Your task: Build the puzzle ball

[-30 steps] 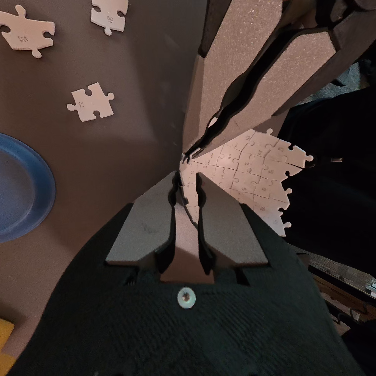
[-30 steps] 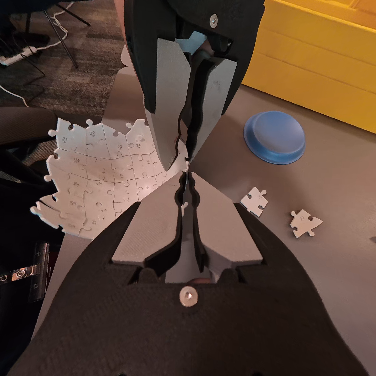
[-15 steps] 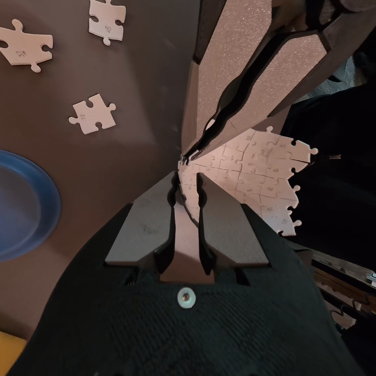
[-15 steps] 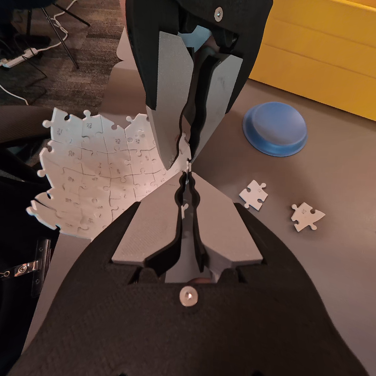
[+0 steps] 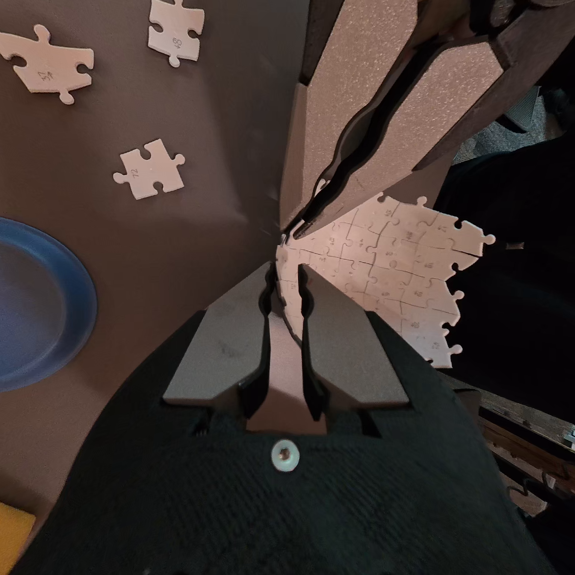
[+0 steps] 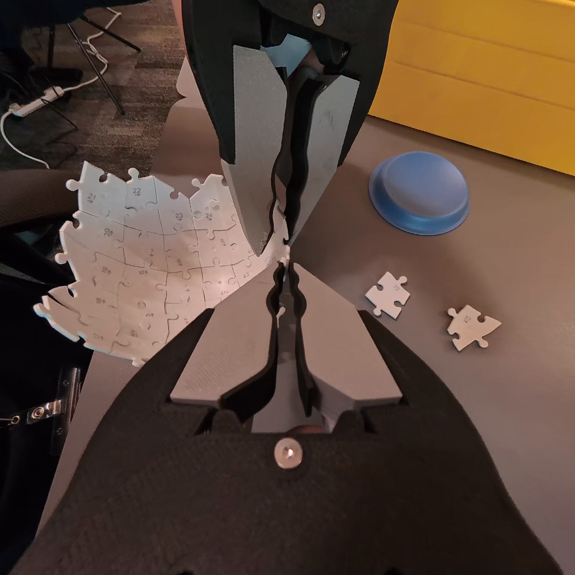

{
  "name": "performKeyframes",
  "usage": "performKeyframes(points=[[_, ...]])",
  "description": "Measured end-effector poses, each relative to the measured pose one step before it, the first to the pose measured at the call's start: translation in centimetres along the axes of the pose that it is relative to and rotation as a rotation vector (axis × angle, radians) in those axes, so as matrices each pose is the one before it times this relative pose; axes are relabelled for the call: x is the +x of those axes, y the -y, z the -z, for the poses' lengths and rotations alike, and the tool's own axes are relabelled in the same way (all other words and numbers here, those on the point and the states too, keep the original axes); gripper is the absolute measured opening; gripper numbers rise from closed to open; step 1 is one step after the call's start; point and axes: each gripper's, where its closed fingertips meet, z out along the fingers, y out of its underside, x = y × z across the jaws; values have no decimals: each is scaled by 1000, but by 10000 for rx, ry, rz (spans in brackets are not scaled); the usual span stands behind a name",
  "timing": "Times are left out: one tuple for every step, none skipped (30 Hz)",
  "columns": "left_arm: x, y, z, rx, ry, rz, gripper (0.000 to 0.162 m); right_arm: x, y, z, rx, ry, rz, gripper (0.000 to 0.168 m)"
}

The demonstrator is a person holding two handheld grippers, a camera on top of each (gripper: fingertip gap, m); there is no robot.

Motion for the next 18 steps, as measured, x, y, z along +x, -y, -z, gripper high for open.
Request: performKeyframes(points=[[40,11,41,-5,4,-15,13,47,-33,11,0,-7,-6,0],[17,1,83,-10,16,-23,13,15,-26,-7,8,14,-17,0],[-45,3,110,0,39,-16,13,34,-43,-9,0,6,-25,0],[-34,14,127,20,22,-1,13,12,-11,-11,6,12,-23,0],[-22,20,98,31,-10,23,13,10,-4,0,9,12,-16,0],[-18,8,63,19,-17,37,13,5,9,-2,9,3,1,0],[-21,-7,35,7,-26,14,13,-1,11,-2,12,1,9,0],[-7,-21,27,-12,-26,-9,13,-16,16,-8,11,13,3,0],[-50,-48,37,-46,-11,-16,13,-29,-1,-13,1,23,-4,0],[-103,-46,77,-69,-2,-22,14,-5,-9,-28,-5,12,-8,0],[-140,17,111,-42,1,-13,15,0,-27,-18,-3,8,-5,0],[-124,101,144,-9,-38,11,15,-3,-20,-11,-4,10,-4,0],[-46,163,159,13,-102,21,16,12,-21,-1,-10,1,-2,0],[5,217,159,23,-122,15,16,32,-35,3,-9,-12,-1,0],[-63,239,150,23,-66,-5,16,21,-23,-4,-1,4,-7,0],[-105,211,102,-14,-16,-7,16,29,-16,5,-1,6,-20,0],[-98,140,65,-78,-17,2,16,44,-17,9,1,3,-18,0],[-92,122,16,-92,-2,-25,16,17,-14,9,6,6,-11,0]])
